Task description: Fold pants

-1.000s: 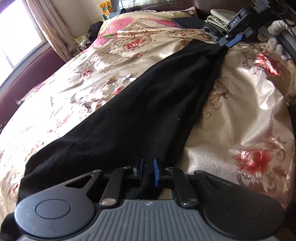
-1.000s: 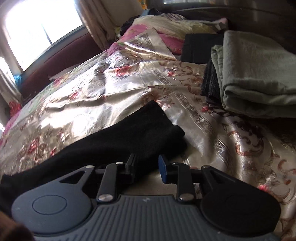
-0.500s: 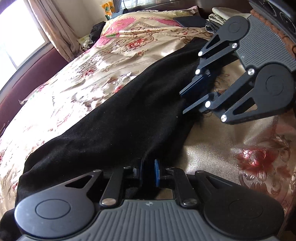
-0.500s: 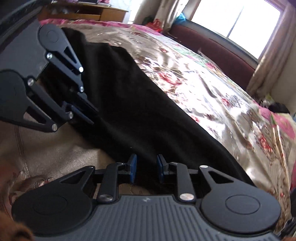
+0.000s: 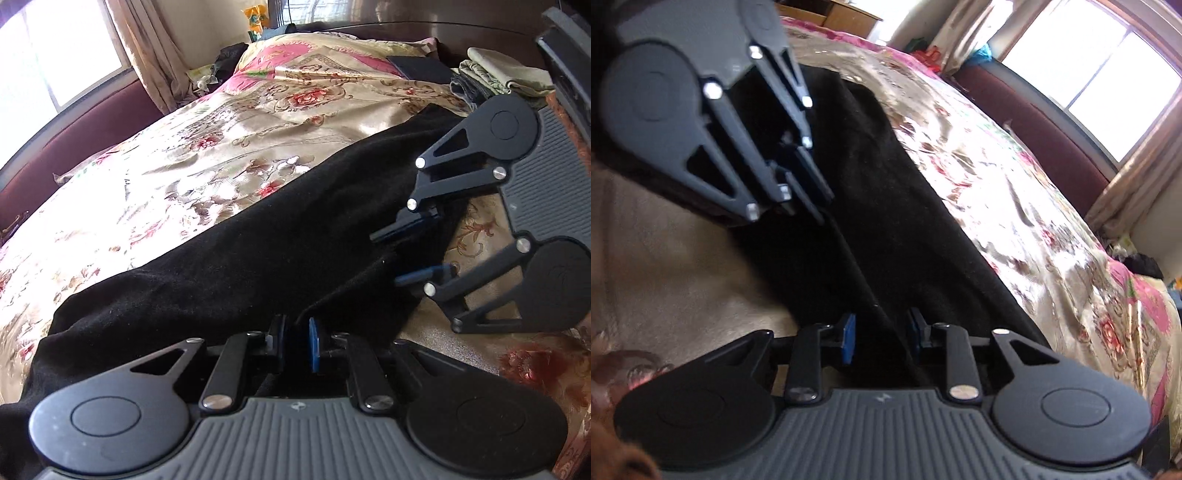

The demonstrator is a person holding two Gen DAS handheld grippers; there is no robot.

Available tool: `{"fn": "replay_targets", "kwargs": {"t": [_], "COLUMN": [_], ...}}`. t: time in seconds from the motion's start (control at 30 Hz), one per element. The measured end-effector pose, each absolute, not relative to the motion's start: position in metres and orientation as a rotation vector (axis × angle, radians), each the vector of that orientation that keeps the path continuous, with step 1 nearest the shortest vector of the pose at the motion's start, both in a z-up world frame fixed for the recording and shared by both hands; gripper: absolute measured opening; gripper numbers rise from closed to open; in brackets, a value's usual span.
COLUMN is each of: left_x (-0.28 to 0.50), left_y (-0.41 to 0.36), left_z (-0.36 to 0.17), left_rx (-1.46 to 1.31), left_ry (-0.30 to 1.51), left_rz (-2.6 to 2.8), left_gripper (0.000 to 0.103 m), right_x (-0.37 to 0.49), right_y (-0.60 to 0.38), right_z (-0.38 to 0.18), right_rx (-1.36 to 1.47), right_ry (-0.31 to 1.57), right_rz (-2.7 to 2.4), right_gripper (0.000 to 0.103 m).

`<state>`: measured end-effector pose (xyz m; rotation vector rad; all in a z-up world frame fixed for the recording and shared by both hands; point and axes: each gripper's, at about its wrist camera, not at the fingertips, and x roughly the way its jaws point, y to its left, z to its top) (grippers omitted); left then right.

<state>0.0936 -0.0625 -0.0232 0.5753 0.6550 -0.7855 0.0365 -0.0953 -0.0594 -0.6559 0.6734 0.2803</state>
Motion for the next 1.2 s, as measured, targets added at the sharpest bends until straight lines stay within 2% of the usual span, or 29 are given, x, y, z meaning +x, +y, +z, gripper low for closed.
{"fn": "replay_targets", "kwargs": {"t": [0.03, 0.43, 0.5, 0.6, 0.7, 0.77, 0.83, 0.87, 0.93, 1.03, 1.2], "left_x": [0.092, 0.06, 0.063, 0.063, 0.065, 0.057, 0.057, 0.058, 0.058, 0.051, 0.049], "left_y": [-0.062, -0.071, -0.074, -0.074, -0.078, -0.079, -0.078, -0.076, -0.074, -0.071, -0.075], "left_z": [-0.022, -0.022, -0.022, -0.016, -0.039, -0.041, -0.035, -0.032, -0.03, -0.031, -0.023], "left_rx": [0.578, 0.75, 0.745, 0.703, 0.782, 0.843, 0.823, 0.811, 0.828, 0.87, 0.81], "left_ry": [0.655, 0.549, 0.53, 0.554, 0.653, 0.615, 0.627, 0.637, 0.645, 0.638, 0.636], "left_rz": [-0.799, -0.826, -0.801, -0.836, -0.859, -0.862, -0.864, -0.869, -0.88, -0.883, -0.876], "left_gripper": [0.028, 0.029, 0.024, 0.023, 0.021, 0.021, 0.021, 0.021, 0.021, 0.022, 0.022], "right_x": [0.04, 0.02, 0.018, 0.017, 0.025, 0.02, 0.013, 0.007, -0.004, -0.021, -0.043], "right_y": [-0.098, -0.104, -0.103, -0.105, -0.106, -0.108, -0.122, -0.133, -0.162, -0.233, -0.333], "right_z": [-0.058, -0.029, -0.026, -0.029, -0.052, -0.049, -0.035, -0.028, -0.016, -0.009, -0.036], "right_rx": [-0.619, -0.527, -0.514, -0.483, -0.452, -0.421, -0.333, -0.277, -0.148, 0.171, 0.688], "right_ry": [0.692, 0.67, 0.664, 0.667, 0.741, 0.722, 0.704, 0.701, 0.691, 0.68, 0.599], "right_rz": [0.276, 0.298, 0.292, 0.284, 0.293, 0.273, 0.239, 0.21, 0.13, -0.091, -0.386], "right_gripper": [0.003, 0.003, 0.003, 0.003, 0.004, 0.005, 0.009, 0.015, 0.018, 0.029, 0.032]}}
